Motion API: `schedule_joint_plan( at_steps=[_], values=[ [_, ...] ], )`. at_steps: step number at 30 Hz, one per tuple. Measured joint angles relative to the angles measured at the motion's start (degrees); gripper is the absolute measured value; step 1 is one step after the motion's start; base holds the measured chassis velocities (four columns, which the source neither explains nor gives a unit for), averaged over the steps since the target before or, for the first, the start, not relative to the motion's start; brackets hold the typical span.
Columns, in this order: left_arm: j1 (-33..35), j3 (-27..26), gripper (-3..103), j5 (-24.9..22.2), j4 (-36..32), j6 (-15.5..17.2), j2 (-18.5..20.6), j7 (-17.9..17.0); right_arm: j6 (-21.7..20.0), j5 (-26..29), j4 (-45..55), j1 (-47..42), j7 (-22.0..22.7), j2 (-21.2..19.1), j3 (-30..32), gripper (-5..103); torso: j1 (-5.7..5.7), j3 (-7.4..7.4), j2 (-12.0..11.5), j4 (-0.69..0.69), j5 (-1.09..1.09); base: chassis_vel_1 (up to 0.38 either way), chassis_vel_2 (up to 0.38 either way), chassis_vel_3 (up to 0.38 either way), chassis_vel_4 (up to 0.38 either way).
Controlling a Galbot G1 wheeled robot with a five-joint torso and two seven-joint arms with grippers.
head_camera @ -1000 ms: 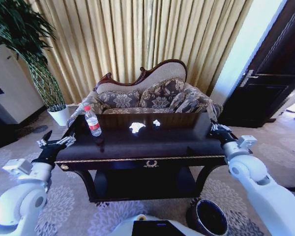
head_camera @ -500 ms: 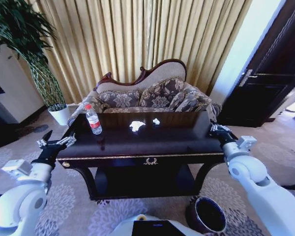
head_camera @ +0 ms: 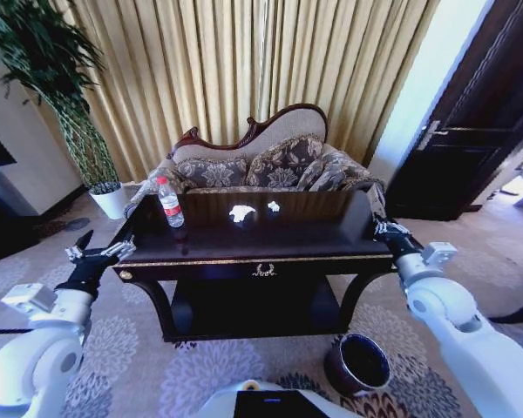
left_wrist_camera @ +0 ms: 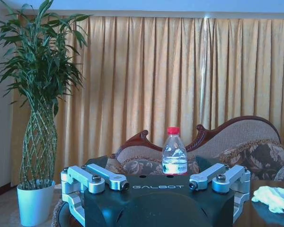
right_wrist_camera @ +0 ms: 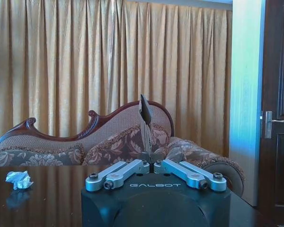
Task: Move to the front of the table and place the trash on the table into the trash bin.
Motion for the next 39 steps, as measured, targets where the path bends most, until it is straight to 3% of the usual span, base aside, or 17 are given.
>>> schedule_joint_plan(
  at_steps=[21, 39],
  values=[
    [-0.1, 0.3, 100, 0.1, 0.6, -0.5, -0.3, 0.4, 1.1, -1.3, -0.8, 1.1, -0.3, -0.2, -1.6, 0, -0.01, -0.01, 0.0, -0.01, 0.03, 0.080, -0.183, -0.083, 0.186],
    [-0.4, 0.5, 100, 0.3, 1.7, -1.0, -0.4, 0.8, 0.2, -3.0, -3.3, 0.1, -1.7, 1.7, -3.4, 0, 0.00, 0.00, 0.0, 0.00, 0.01, 0.003, -0.006, -0.001, 0.005]
  ],
)
